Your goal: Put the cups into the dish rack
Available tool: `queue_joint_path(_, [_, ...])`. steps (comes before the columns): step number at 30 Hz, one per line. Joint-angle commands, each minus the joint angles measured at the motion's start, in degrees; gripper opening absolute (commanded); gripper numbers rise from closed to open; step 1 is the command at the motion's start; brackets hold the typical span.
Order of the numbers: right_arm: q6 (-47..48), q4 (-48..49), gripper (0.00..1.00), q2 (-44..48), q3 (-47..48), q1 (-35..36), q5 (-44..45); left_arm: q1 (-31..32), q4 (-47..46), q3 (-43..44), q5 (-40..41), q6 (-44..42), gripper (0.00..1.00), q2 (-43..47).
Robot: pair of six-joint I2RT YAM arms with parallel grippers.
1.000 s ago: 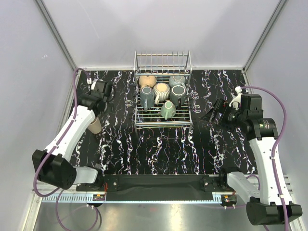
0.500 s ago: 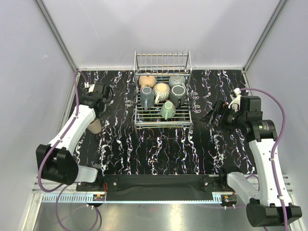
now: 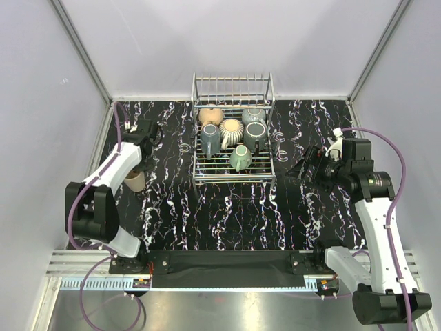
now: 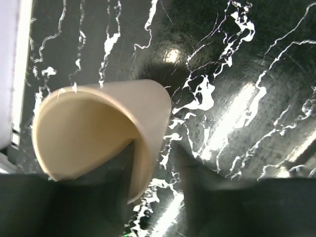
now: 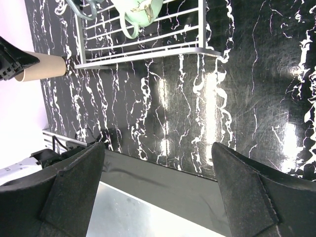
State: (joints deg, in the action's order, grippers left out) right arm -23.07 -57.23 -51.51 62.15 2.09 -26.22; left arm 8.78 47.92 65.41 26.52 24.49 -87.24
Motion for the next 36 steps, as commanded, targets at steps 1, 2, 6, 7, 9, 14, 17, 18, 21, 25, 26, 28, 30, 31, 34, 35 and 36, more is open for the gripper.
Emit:
queue_joint_path(1, [2.1,1.8,0.95,-0.1,-0.4,0.0,-1.6,-1.0,-3.4,-0.4,-2.6,-1.4,0.23,-0.4])
queue_joint_path(2, [2.8,2.1,0.95,0.3,-0.5,0.1,-2.9,-1.0,-3.5,-0.5,-2.6,-1.6,0.17,-0.3])
queue_joint_path(6, [3.7,4.8,0.96,2.5,-1.3,0.0,-6.2,-1.1,-3.5,-1.0,-3.5,-2.0,0.00,0.9])
queue_joint_path(7, [3.5,5.0,0.96,2.6,-1.3,0.1,-6.9,-1.1,-3.4,-0.8,-3.7,-2.0,0.00,1.5])
queue_joint_path(9, [3.1,5.6,0.96,1.9,-1.3,0.0,-8.3,-1.1,-2.9,-0.5,-5.9,-1.9,0.00,3.7])
queue_joint_path(14, [1.7,6.9,0.96,-1.3,-1.2,0.1,-14.8,-0.8,-3.3,0.3,-17.4,-1.6,0.00,12.8])
queue_joint_path(17, [-0.3,9.5,0.96,-1.3,-2.2,0.1,-18.3,1.1,-6.8,-0.9,-30.1,0.4,0.00,20.7])
queue_joint_path(18, [-1.8,11.2,0.96,-1.2,-2.6,0.0,-19.2,2.5,-8.5,-1.2,-31.8,1.3,0.00,23.9])
queue_joint_path(21, [-5.1,15.4,0.97,-1.1,-4.6,0.1,-23.4,5.6,-13.6,-3.4,-39.4,6.2,0.00,30.0])
queue_joint_path(25, [-10.1,22.0,0.98,0.2,-8.4,0.1,-27.5,10.0,-25.7,-9.8,-51.5,14.3,0.00,34.8])
queue_joint_path(26, [-11.5,23.6,0.99,1.0,-9.1,0.1,-28.3,11.3,-28.3,-10.9,-54.0,17.3,0.00,35.5])
queue_joint_path(28, [-15.6,28.8,1.00,1.9,-10.8,0.1,-31.2,15.6,-34.7,-13.6,-54.3,20.0,0.00,36.4])
queue_joint_path(30, [-18.7,33.4,1.00,3.8,-11.3,0.1,-33.2,19.2,-40.8,-15.7,-54.8,23.4,0.00,37.6])
queue_joint_path(31, [-19.8,34.8,1.00,4.7,-11.3,0.1,-33.5,19.8,-42.4,-16.3,-54.9,24.4,0.00,37.8])
queue_joint_path(34, [-24.9,42.5,1.00,8.0,-11.3,0.1,-35.3,21.4,-47.7,-18.7,-54.5,28.6,0.00,39.3])
queue_joint_path(35, [-26.2,44.6,1.00,9.1,-11.3,0.0,-35.7,21.7,-49.7,-19.3,-54.2,29.6,0.00,39.8])
queue_joint_path(36, [-27.4,48.4,1.00,9.5,-11.2,0.0,-36.1,22.0,-52.6,-20.0,-54.2,31.7,0.00,40.3])
